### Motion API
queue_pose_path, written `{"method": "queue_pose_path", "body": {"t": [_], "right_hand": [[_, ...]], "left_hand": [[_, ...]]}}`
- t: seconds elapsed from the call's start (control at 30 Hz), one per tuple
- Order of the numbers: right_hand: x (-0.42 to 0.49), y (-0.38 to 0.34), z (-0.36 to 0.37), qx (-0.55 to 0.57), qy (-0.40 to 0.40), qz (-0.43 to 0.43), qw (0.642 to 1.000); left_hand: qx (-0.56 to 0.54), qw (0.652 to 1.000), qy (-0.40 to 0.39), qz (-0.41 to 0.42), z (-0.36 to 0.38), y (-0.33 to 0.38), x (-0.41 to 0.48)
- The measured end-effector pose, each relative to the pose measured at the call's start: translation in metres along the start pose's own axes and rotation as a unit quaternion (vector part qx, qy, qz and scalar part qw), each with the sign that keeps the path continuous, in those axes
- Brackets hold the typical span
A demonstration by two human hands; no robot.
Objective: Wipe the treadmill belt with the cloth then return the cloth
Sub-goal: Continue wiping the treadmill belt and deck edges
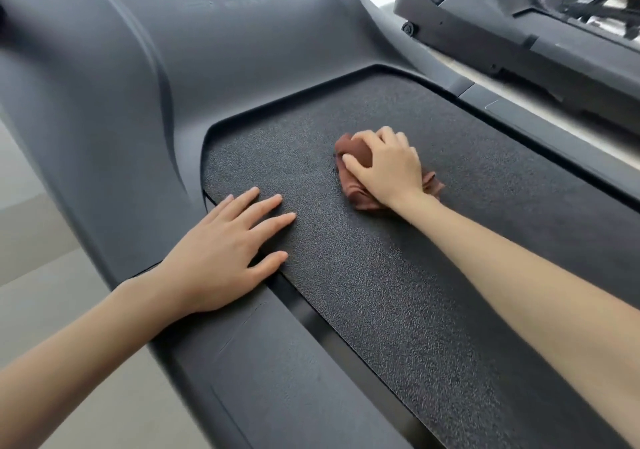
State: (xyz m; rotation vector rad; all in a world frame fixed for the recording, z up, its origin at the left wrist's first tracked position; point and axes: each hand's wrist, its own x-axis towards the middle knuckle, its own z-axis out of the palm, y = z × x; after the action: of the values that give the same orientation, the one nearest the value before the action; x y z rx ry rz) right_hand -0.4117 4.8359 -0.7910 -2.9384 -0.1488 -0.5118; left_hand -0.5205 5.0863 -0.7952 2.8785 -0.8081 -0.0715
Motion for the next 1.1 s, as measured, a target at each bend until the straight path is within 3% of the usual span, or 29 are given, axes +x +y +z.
{"method": "queue_pose_path", "body": {"t": [0.07,0.13,0.3,0.4,0.6,0.77,0.83,0.97,1.03,1.1], "right_hand": [[-0.023,0.010,-0.010,0.035,-0.013,-0.086,0.996],[-0.034,0.024,-0.020,0.042,-0.029,-0.108,0.993],[-0.005,0.013,-0.006,-0.009,0.001,0.016,1.000],[0.013,-0.019,0.009,-0.020,0.014,0.025,0.999],[-0.017,-0.061,0.003,0.031,0.011,-0.108,0.994],[-0.060,-0.017,-0.025,0.098,-0.039,-0.246,0.964],[-0.049,0.003,-0.026,0.082,-0.031,-0.175,0.981],[0.000,0.004,-0.005,0.004,0.004,0.048,0.999],[0.009,-0.015,0.003,-0.030,0.011,0.071,0.997],[-0.002,-0.035,0.006,-0.027,0.013,0.025,0.999]], "left_hand": [[0.007,1.000,-0.007,0.013,-0.001,-0.005,-0.003],[0.025,1.000,-0.009,0.018,-0.003,-0.015,-0.009],[0.027,0.998,0.029,-0.056,-0.011,-0.040,-0.024],[0.015,0.997,0.038,-0.062,-0.012,-0.039,-0.023],[0.012,0.997,0.045,-0.060,-0.011,-0.042,-0.024],[0.008,0.997,0.051,-0.061,-0.009,-0.041,-0.024],[0.008,0.997,0.056,-0.061,-0.009,-0.041,-0.024],[0.007,0.996,0.064,-0.064,-0.009,-0.040,-0.024],[0.007,0.996,0.062,-0.062,-0.010,-0.040,-0.024],[0.006,0.996,0.060,-0.060,-0.010,-0.040,-0.024]]}}
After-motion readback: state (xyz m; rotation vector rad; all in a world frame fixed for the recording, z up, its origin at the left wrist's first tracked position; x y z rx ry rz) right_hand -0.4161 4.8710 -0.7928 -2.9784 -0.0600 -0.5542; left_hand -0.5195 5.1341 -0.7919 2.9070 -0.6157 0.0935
